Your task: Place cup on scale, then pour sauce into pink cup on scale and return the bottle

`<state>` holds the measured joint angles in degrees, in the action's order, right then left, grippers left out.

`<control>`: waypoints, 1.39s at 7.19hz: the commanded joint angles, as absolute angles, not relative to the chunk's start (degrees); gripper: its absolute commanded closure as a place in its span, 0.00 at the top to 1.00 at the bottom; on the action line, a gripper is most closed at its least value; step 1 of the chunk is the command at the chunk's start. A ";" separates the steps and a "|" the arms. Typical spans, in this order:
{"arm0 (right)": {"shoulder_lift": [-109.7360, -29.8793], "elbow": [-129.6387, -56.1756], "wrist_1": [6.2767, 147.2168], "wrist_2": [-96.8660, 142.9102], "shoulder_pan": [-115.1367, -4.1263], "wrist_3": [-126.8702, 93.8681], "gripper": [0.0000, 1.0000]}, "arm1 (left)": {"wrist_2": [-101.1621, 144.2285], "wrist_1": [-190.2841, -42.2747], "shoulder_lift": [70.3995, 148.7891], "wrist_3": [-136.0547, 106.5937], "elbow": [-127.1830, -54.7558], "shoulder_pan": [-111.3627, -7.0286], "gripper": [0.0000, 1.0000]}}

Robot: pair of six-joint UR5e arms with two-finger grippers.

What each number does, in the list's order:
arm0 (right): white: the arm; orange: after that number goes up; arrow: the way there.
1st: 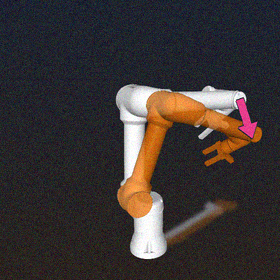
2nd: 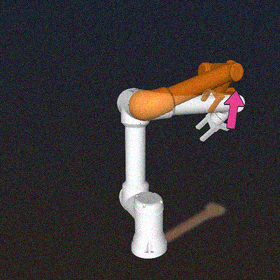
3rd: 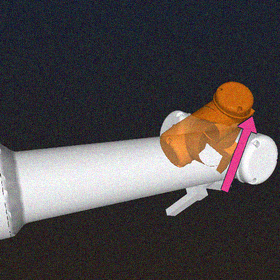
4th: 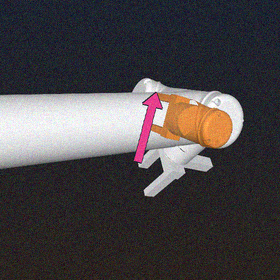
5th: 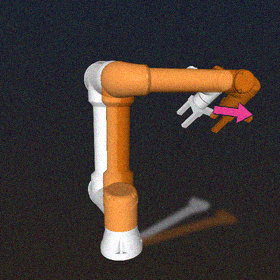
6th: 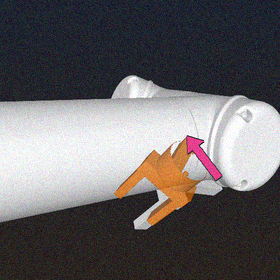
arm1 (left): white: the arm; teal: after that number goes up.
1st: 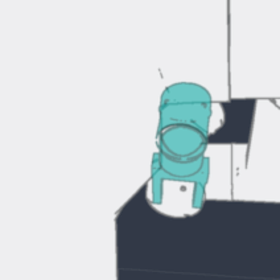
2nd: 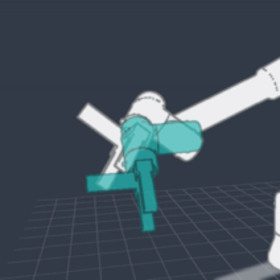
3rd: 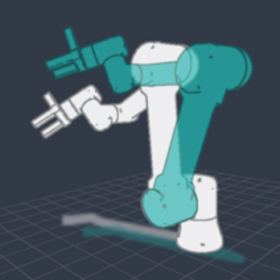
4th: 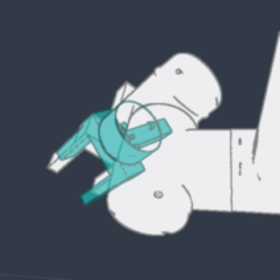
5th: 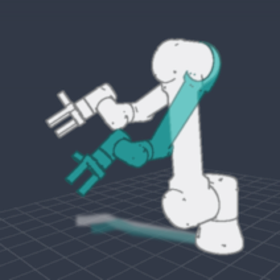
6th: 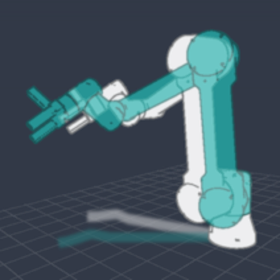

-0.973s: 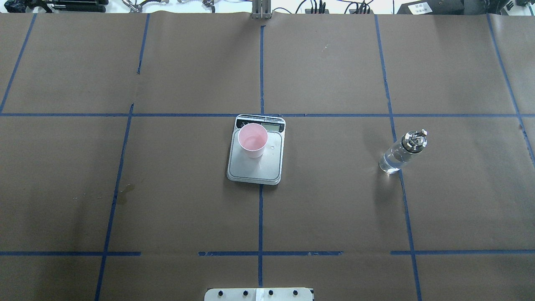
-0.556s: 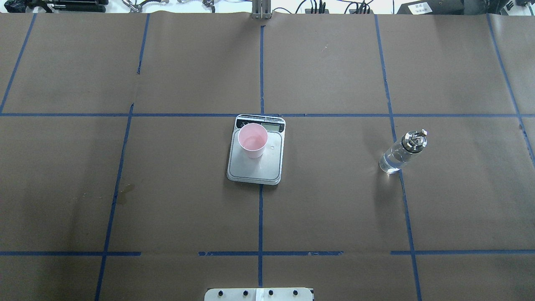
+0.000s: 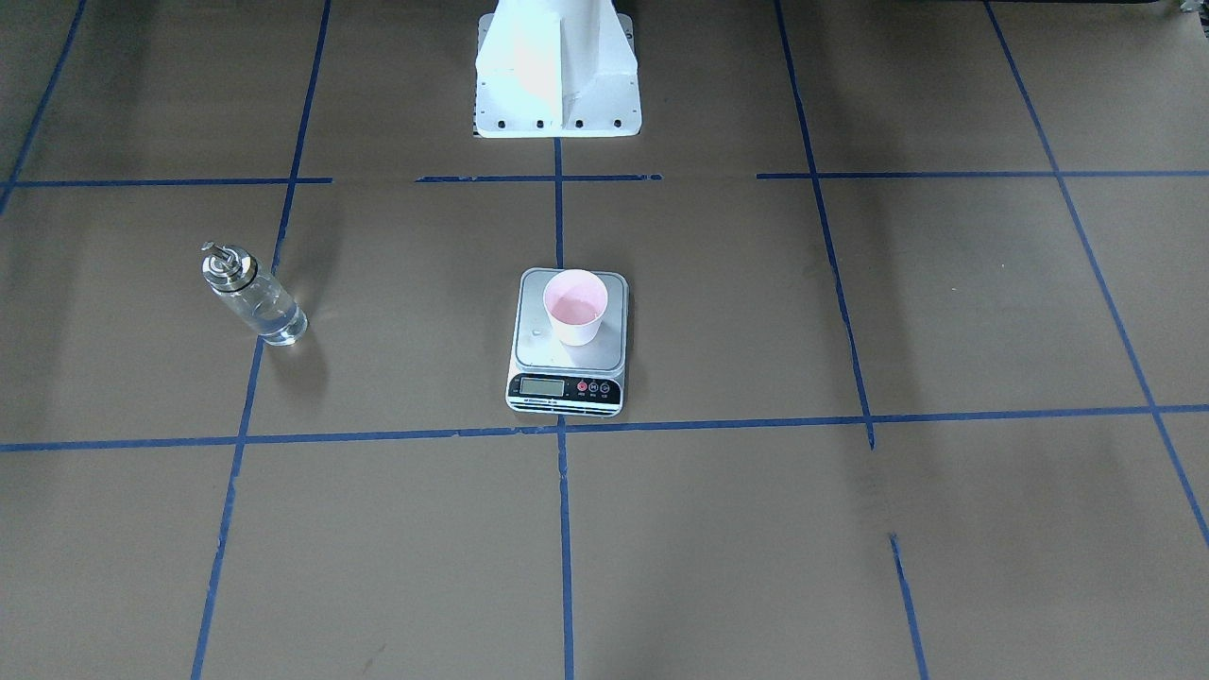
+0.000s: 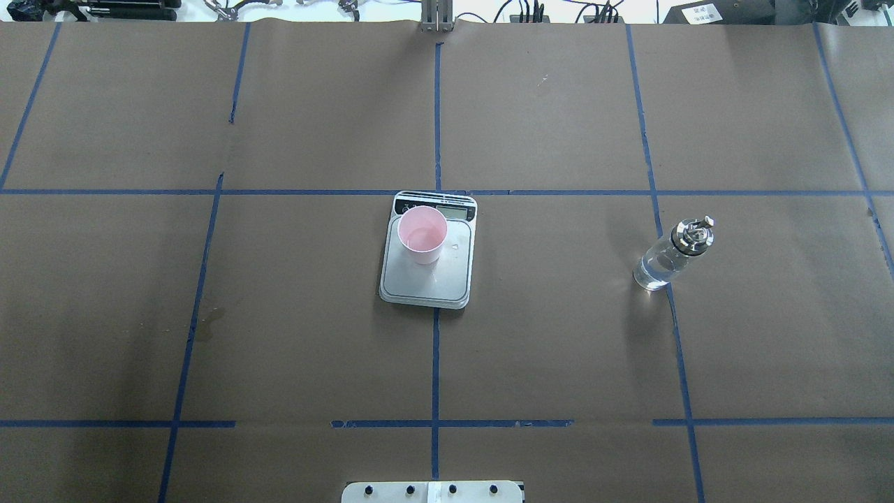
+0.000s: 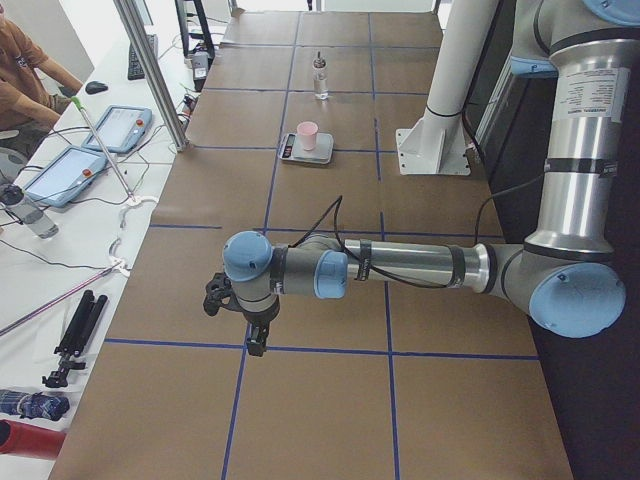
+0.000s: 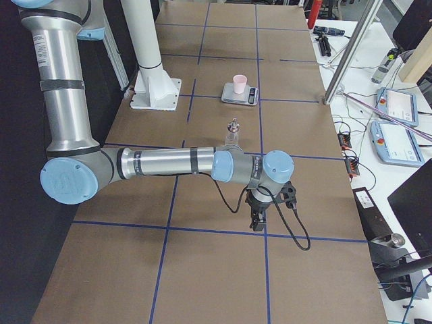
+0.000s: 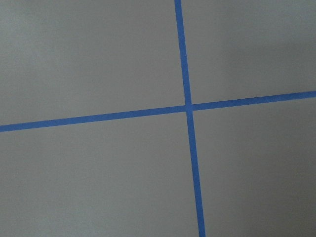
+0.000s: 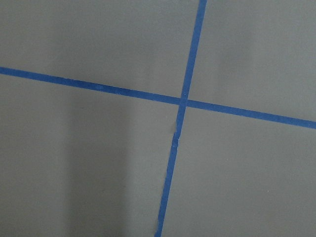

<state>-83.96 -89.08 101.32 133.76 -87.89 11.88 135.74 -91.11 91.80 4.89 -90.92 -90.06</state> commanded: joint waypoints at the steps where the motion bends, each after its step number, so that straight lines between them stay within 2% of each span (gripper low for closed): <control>1: -83.94 -88.95 101.25 133.86 -87.89 11.87 1.00 | 136.58 -91.06 91.93 5.10 -91.31 -90.09 1.00; 5: -84.11 -88.42 101.34 133.77 -87.80 11.87 1.00 | 136.14 -89.92 92.37 4.48 -88.78 -90.00 1.00; 7: -84.37 -88.42 101.34 133.86 -87.80 11.78 1.00 | 136.14 -84.49 91.76 4.83 -90.43 -90.00 1.00; 10: -84.46 -88.77 101.25 133.86 -87.80 11.86 1.00 | 136.49 -84.64 91.67 5.10 -91.32 -90.00 1.00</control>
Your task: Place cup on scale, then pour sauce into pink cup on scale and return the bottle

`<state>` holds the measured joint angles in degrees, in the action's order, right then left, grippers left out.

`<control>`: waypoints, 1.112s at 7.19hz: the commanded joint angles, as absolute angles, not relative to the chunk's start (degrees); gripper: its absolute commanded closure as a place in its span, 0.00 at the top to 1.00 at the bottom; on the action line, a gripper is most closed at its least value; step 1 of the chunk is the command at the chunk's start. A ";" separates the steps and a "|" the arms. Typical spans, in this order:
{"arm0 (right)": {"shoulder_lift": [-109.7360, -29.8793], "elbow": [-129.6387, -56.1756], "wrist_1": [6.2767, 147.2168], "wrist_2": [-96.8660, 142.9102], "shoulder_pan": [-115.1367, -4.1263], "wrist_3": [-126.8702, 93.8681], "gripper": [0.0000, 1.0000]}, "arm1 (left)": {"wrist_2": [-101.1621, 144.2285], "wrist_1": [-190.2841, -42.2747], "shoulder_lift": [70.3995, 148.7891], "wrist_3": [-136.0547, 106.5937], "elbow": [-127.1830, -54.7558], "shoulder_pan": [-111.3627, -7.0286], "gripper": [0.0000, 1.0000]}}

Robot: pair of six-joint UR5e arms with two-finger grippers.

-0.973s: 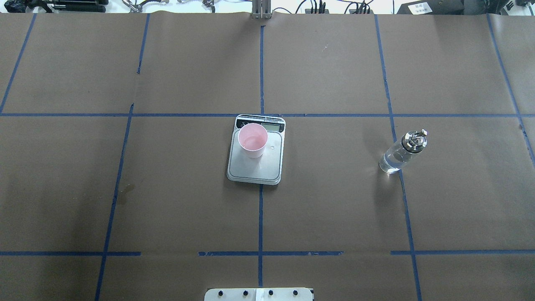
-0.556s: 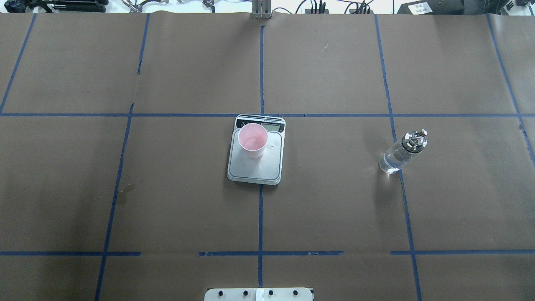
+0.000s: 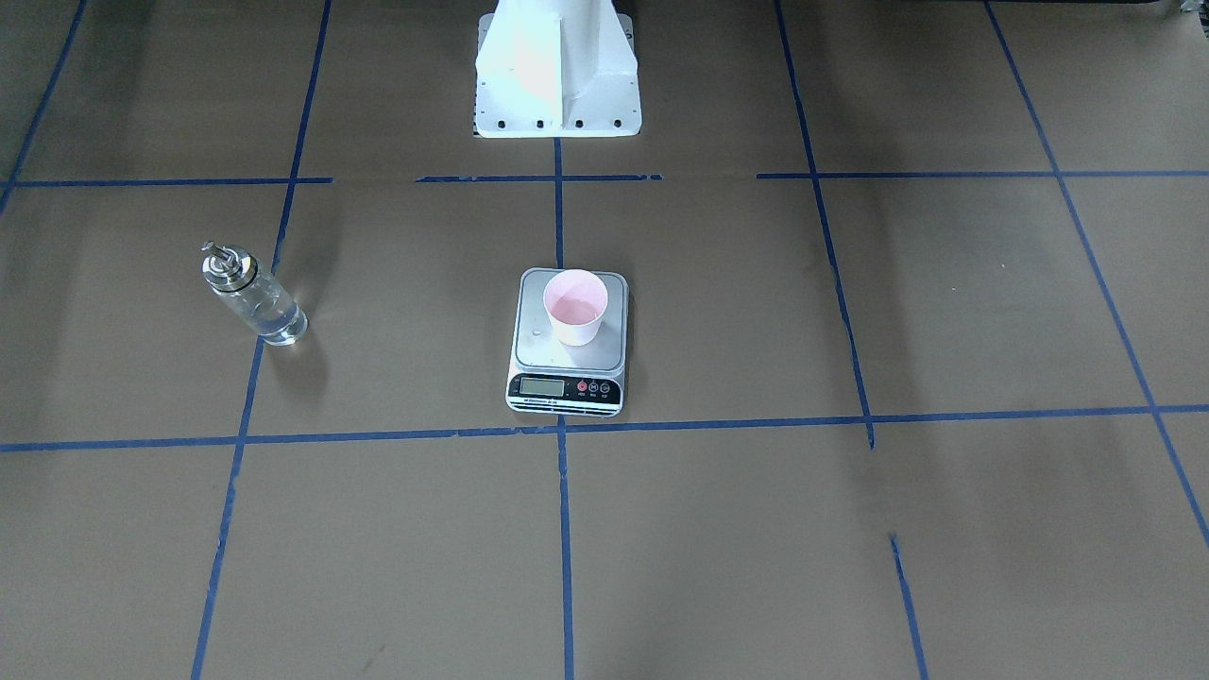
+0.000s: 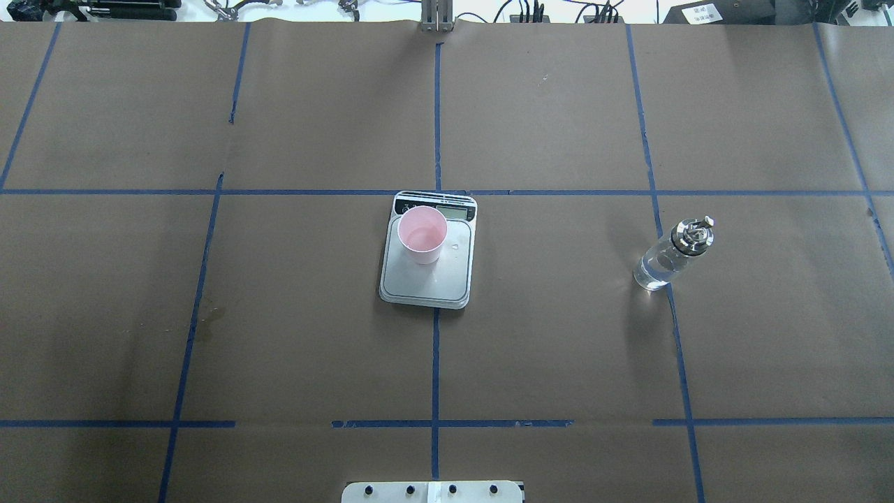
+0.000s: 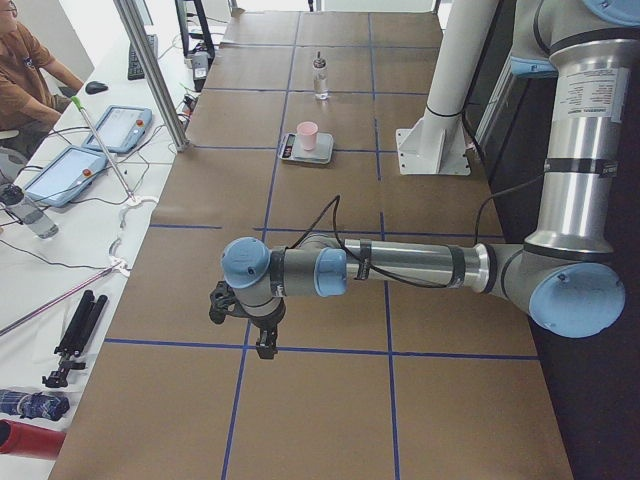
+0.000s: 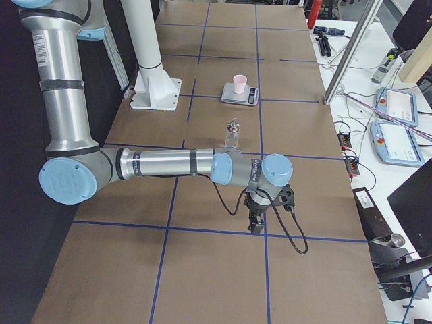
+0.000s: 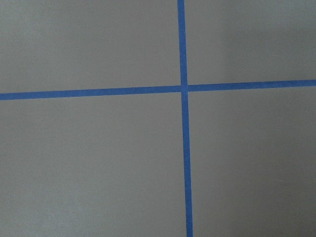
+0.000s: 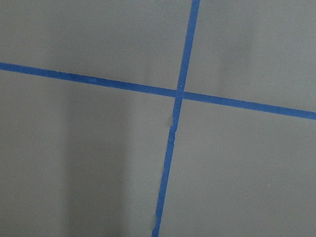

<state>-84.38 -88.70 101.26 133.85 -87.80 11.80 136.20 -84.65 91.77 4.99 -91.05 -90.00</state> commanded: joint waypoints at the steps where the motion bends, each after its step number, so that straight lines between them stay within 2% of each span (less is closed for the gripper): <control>1: -84.38 -88.77 101.16 133.77 -87.80 11.87 1.00 | 136.49 -84.73 91.67 5.10 -91.49 -90.00 1.00; 8: -84.29 -88.59 101.16 133.51 -87.71 12.13 1.00 | 135.79 -85.69 91.67 5.01 -91.14 -89.91 1.00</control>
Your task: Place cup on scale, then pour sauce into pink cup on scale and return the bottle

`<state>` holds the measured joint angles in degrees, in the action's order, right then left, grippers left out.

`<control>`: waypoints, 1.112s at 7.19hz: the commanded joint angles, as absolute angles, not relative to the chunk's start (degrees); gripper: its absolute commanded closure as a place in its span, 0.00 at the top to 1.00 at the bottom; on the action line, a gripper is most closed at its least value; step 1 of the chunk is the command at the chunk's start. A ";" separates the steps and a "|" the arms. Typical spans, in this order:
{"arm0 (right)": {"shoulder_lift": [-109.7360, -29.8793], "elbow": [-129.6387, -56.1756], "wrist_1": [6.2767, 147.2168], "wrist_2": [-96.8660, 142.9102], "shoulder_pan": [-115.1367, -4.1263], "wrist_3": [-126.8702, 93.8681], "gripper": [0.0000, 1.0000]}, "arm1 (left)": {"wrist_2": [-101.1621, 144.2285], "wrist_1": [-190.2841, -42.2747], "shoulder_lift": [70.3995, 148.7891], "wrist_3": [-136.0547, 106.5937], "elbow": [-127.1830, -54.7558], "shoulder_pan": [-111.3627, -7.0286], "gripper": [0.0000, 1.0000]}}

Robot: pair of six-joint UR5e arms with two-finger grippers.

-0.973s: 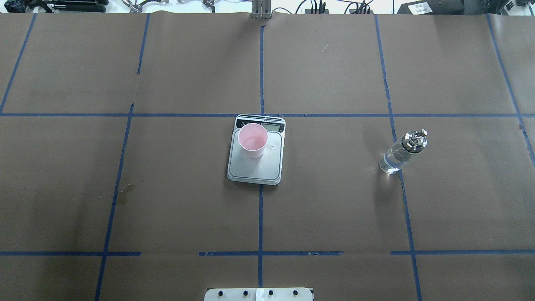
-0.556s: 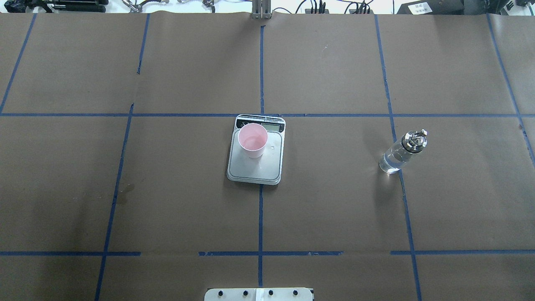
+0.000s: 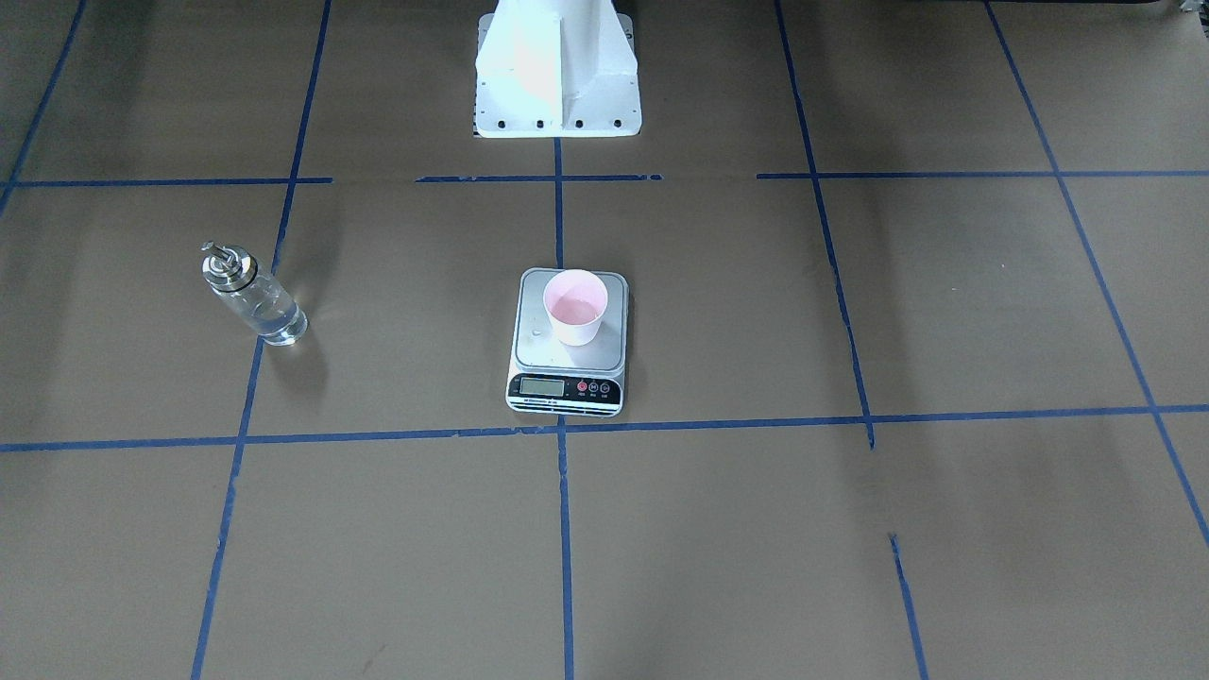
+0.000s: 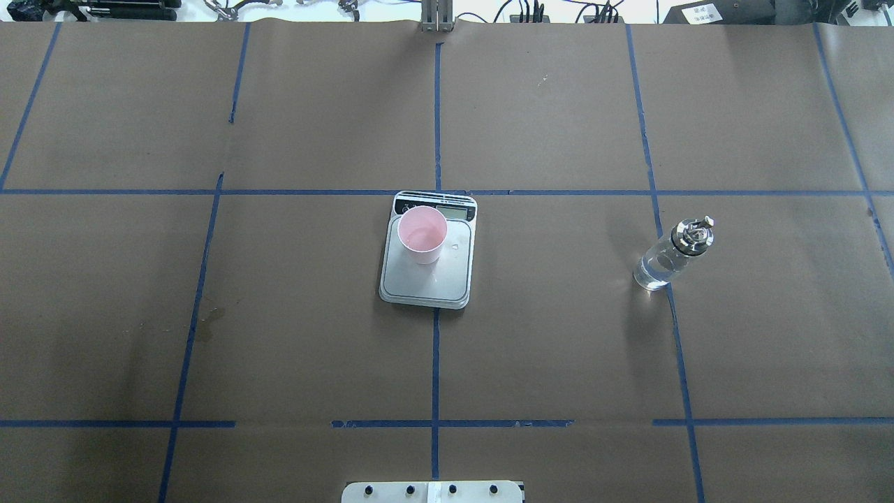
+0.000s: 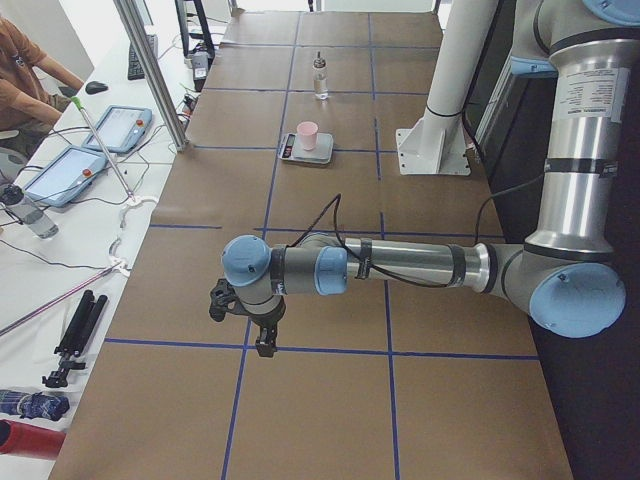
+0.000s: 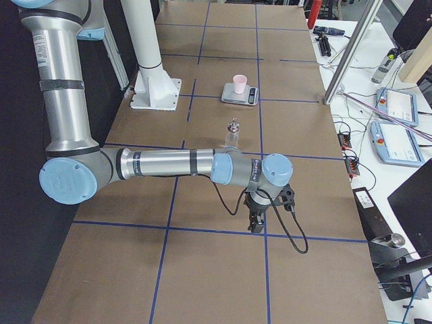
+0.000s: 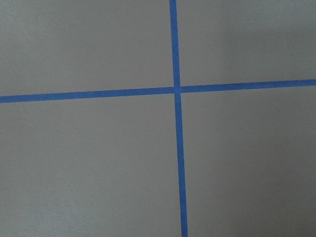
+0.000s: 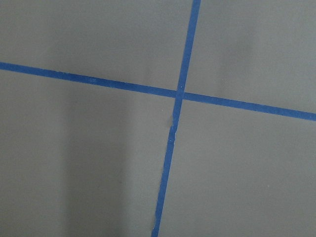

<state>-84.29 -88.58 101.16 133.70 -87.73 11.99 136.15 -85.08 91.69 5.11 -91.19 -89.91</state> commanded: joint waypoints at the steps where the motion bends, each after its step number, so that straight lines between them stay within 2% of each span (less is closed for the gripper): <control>1: -84.29 -88.77 101.16 133.51 -87.80 12.13 1.00 | 134.49 -85.87 91.58 5.01 -90.88 -89.91 1.00; 8: -84.29 -88.77 101.16 133.33 -87.80 12.04 1.00 | 132.89 -86.13 91.67 5.27 -90.88 -89.91 1.00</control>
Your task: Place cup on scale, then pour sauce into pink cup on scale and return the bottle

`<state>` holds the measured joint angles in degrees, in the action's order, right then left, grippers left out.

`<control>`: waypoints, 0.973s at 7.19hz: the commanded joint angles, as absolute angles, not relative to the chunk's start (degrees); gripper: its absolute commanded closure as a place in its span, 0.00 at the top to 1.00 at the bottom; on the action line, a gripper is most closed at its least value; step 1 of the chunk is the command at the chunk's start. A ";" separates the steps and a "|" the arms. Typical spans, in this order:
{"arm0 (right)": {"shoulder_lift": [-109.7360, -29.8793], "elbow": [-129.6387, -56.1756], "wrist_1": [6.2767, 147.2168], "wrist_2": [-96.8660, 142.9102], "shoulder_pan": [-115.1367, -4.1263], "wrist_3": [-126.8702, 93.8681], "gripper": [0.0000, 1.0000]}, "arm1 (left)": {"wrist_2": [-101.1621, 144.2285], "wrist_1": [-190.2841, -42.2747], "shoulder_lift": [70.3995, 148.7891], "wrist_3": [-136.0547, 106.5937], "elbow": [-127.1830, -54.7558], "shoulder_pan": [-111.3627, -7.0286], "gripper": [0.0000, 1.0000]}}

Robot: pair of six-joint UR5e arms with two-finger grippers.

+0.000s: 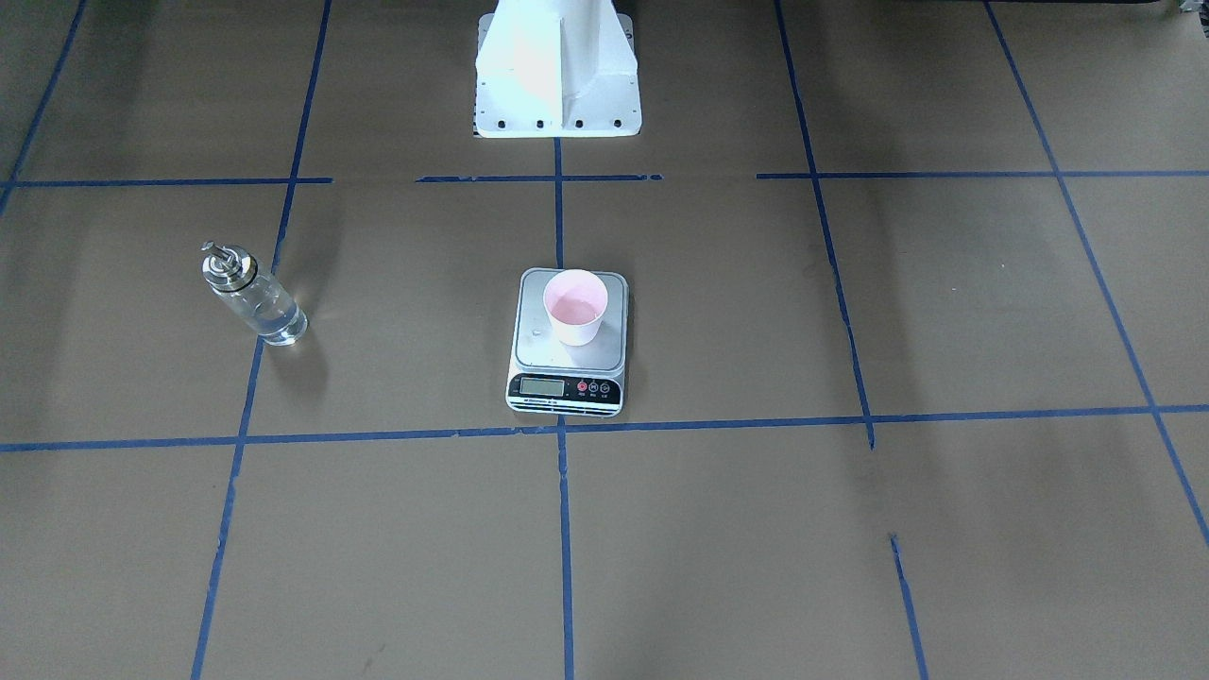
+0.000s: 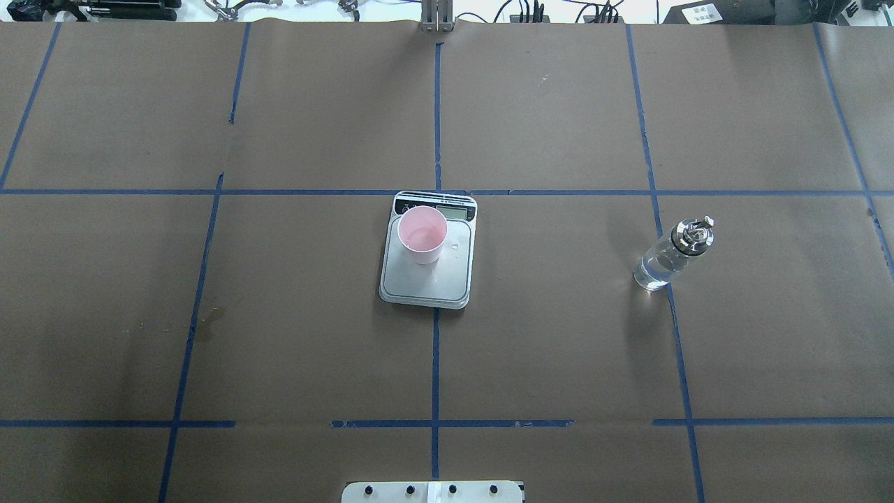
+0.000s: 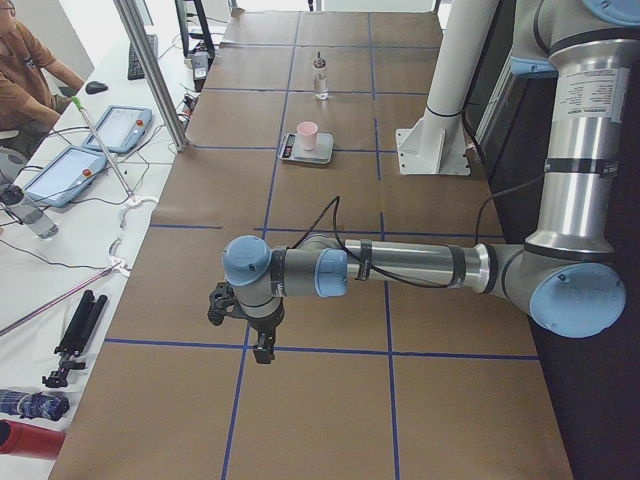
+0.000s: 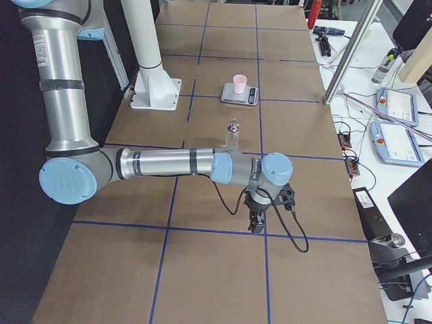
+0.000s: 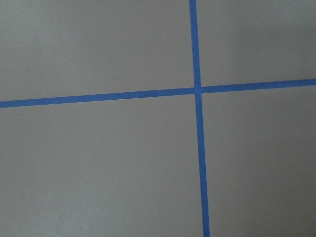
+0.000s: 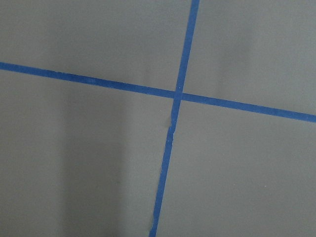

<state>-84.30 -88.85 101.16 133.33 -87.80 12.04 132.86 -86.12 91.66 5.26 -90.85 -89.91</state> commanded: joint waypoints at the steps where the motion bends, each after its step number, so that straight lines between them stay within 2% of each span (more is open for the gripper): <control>1: -84.29 -88.77 101.16 133.33 -87.80 12.04 1.00 | 132.89 -86.13 91.67 5.27 -90.79 -89.91 1.00; 7: -84.29 -89.03 101.16 133.42 -87.80 12.04 1.00 | 133.24 -86.04 92.02 5.19 -90.79 -89.91 1.00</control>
